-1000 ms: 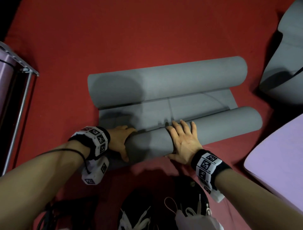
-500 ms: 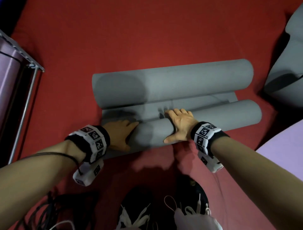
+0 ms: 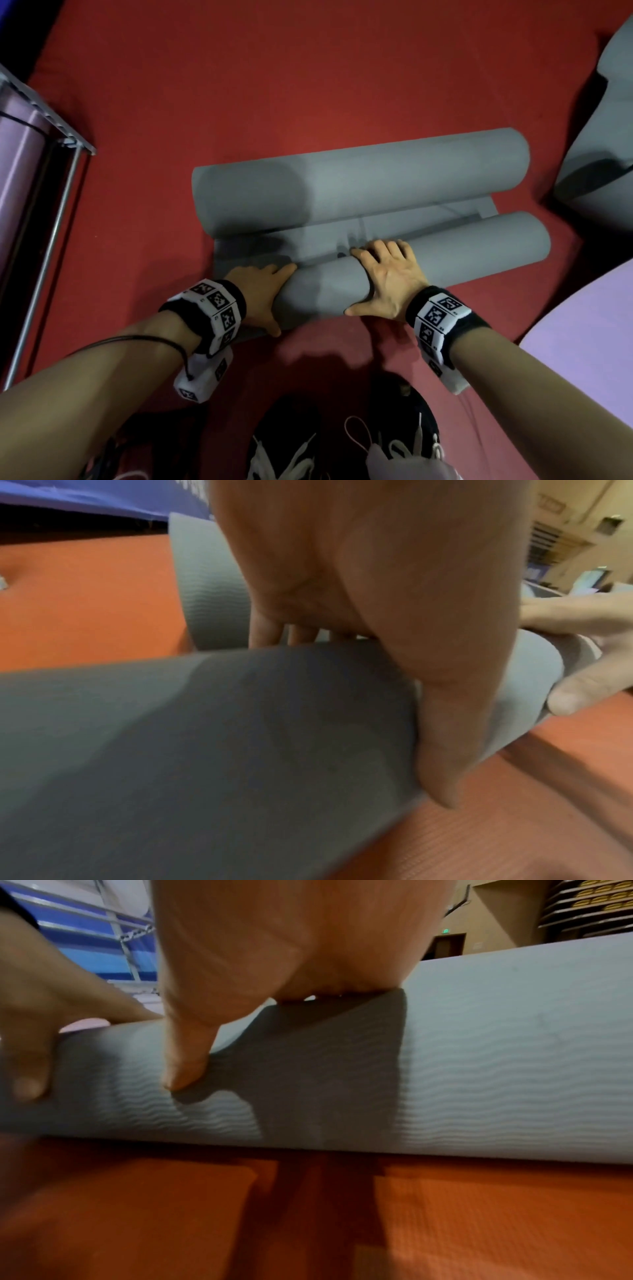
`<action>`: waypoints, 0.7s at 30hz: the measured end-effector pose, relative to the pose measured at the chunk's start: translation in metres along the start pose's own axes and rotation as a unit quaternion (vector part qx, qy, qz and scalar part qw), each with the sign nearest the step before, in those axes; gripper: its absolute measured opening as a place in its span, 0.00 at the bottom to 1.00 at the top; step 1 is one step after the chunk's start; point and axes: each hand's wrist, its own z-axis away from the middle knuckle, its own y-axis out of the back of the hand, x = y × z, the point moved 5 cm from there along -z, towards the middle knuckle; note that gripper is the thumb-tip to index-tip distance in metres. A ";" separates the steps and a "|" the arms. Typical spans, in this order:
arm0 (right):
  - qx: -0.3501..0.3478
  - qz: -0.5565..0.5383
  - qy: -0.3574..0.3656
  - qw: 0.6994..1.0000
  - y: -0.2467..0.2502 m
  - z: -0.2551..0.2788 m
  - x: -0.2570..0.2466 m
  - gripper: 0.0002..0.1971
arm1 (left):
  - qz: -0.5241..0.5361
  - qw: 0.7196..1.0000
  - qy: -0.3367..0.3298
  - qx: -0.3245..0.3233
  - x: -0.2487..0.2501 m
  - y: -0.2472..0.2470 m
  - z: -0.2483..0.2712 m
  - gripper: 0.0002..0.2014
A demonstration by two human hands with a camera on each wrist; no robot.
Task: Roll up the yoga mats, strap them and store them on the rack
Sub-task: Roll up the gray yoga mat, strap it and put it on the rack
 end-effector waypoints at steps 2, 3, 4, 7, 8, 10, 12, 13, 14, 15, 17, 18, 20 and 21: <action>-0.008 -0.010 0.002 1.000 -0.001 0.005 0.000 0.59 | 0.015 1.000 -0.009 -0.010 0.003 -0.003 0.002 0.63; -0.009 -0.019 0.002 1.000 0.000 0.008 0.000 0.58 | 0.023 1.000 -0.013 -0.015 0.004 -0.004 0.002 0.62; -0.007 -0.028 0.001 1.000 -0.001 0.012 -0.002 0.57 | 0.031 0.999 -0.018 -0.023 0.004 -0.006 0.003 0.61; 0.002 -0.047 -0.005 0.999 -0.002 0.027 -0.008 0.56 | 0.050 0.997 -0.028 -0.055 0.005 -0.011 0.006 0.56; 0.000 -0.050 -0.004 0.999 -0.004 0.032 -0.010 0.56 | 0.056 0.996 -0.031 -0.067 0.006 -0.014 0.006 0.54; -0.004 -0.046 0.002 0.999 -0.007 0.039 -0.014 0.55 | 0.068 0.992 -0.037 -0.099 0.008 -0.021 0.006 0.50; 0.008 -0.027 -0.002 1.000 -0.008 0.045 -0.018 0.54 | 0.092 0.986 -0.041 -0.129 0.008 -0.024 0.003 0.49; 0.022 -0.011 -0.011 1.000 -0.009 0.047 -0.020 0.53 | 0.111 0.983 -0.044 -0.142 0.007 -0.025 0.001 0.49; 0.034 0.001 -0.026 0.999 -0.009 0.050 -0.023 0.53 | 0.132 0.978 -0.048 -0.154 0.006 -0.025 -0.001 0.49; 0.043 0.004 -0.040 0.998 -0.009 0.053 -0.026 0.53 | 0.153 0.973 -0.052 -0.164 0.006 -0.024 -0.003 0.49; 0.044 0.011 -0.046 0.998 -0.010 0.055 -0.032 0.56 | 0.180 0.967 -0.059 -0.172 0.005 -0.023 -0.006 0.48; 0.036 0.019 -0.042 0.998 -0.012 0.053 -0.033 0.58 | 0.179 0.967 -0.061 -0.168 0.005 -0.021 -0.006 0.47; 0.020 0.029 -0.040 0.999 -0.013 0.048 -0.028 0.60 | 0.148 0.976 -0.066 -0.145 0.001 -0.015 -0.004 0.47; 0.012 0.027 -0.041 0.999 -0.012 0.044 -0.025 0.60 | 0.127 0.981 -0.063 -0.131 -0.003 -0.011 -0.003 0.48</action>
